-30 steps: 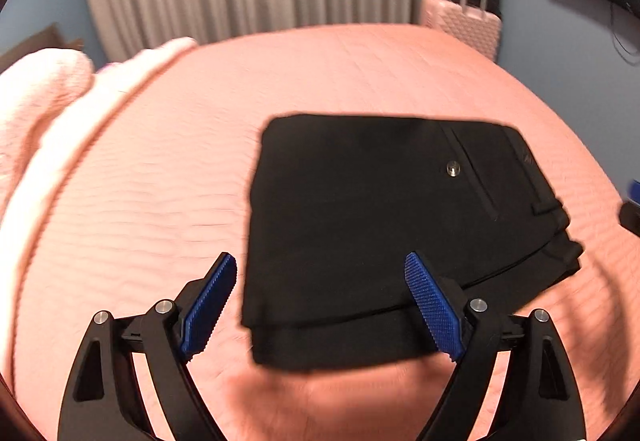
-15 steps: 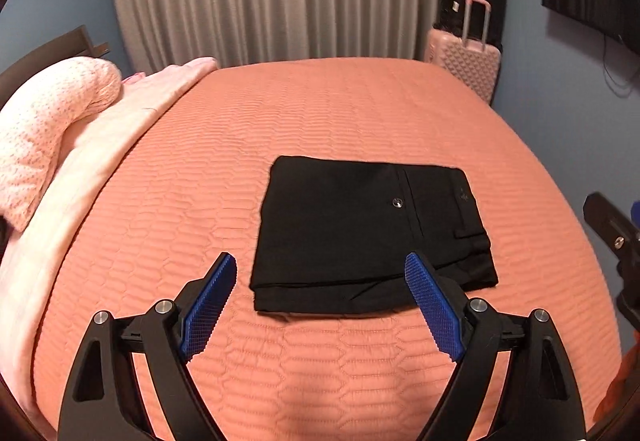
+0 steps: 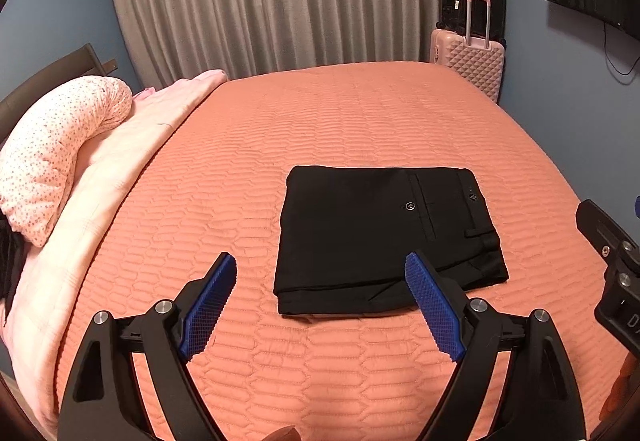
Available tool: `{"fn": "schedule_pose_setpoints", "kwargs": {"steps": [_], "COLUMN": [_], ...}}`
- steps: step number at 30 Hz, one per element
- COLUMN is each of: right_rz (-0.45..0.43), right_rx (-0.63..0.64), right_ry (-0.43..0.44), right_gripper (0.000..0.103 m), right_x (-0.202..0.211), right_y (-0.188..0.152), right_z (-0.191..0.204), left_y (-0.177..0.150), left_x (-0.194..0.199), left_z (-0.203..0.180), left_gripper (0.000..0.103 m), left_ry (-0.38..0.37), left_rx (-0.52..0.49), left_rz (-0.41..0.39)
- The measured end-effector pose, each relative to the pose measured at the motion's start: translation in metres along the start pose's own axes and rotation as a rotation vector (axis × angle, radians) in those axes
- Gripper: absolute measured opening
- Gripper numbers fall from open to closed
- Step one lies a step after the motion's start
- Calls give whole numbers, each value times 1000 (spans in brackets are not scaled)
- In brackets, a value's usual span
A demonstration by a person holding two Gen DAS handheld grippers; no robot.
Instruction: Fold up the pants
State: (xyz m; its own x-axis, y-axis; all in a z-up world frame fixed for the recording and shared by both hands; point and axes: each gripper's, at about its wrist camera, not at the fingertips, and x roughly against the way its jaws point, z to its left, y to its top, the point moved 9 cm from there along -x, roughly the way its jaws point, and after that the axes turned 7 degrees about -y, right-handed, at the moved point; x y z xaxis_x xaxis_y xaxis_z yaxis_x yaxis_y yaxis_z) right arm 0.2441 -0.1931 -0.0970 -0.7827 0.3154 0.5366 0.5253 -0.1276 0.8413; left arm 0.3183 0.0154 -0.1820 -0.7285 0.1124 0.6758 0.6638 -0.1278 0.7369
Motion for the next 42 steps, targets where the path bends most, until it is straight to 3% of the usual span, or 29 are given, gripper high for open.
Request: {"fn": "schedule_pose_setpoints", "kwargs": {"steps": [42], "right_rz": [-41], "right_rx": [27], "right_ry": [-19], "right_gripper": [98], "right_x": [6], "right_y": [10], "right_z": [7], "left_y": [9], "left_x": [13], "left_z": [6], "left_gripper": [85], "left_ry": [28], "left_rx": [9], "left_rz": [-47]}}
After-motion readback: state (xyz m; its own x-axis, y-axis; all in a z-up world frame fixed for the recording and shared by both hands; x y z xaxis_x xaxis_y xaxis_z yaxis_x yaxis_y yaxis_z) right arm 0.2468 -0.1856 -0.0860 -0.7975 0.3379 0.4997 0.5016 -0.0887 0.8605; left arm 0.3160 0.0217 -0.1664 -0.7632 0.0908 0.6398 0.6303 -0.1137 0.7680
